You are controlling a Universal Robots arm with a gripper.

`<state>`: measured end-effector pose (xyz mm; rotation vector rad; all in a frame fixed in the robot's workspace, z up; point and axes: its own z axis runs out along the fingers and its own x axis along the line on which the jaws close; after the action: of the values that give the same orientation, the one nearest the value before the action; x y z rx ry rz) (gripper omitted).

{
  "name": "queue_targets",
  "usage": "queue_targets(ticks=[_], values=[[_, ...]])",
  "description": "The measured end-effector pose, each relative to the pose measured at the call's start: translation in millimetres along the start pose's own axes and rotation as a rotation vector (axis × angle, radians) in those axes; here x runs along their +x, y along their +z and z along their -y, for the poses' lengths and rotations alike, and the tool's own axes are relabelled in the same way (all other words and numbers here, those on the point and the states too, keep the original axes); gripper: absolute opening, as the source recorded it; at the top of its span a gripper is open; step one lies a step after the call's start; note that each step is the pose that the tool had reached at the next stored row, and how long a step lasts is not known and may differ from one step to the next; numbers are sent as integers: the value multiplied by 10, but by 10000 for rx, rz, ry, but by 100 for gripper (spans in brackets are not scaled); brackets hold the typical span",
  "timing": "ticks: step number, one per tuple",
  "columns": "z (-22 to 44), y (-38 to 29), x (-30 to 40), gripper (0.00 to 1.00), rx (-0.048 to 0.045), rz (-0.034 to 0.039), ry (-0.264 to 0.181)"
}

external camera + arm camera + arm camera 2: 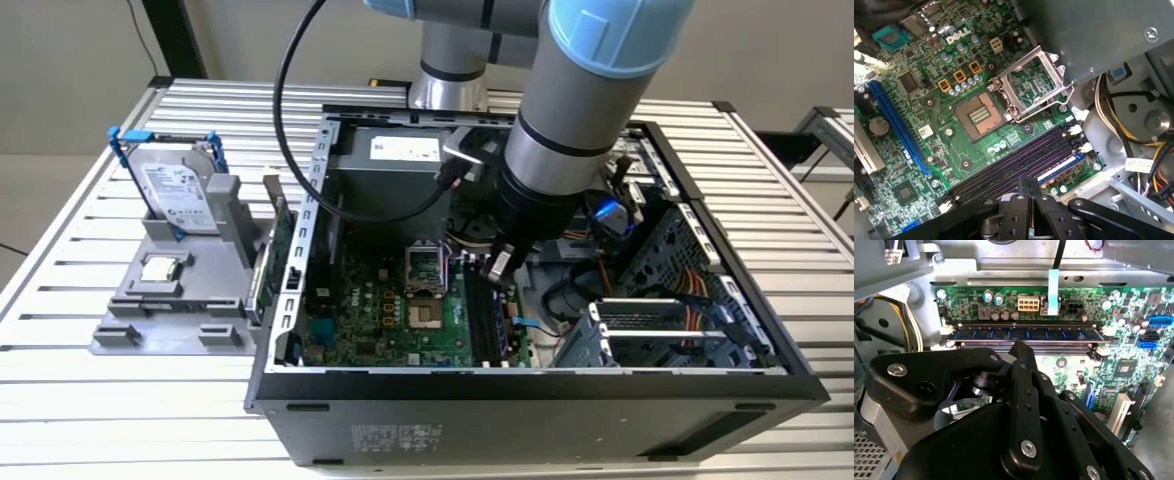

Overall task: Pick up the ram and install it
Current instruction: 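Press down the ram until it locks into place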

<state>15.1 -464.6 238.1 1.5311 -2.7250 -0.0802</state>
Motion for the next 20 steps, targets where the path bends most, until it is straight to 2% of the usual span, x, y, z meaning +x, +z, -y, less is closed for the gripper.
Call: queue_targets(ticks=[20], values=[[20,-1,-12,0,-28,-119,-2285]])
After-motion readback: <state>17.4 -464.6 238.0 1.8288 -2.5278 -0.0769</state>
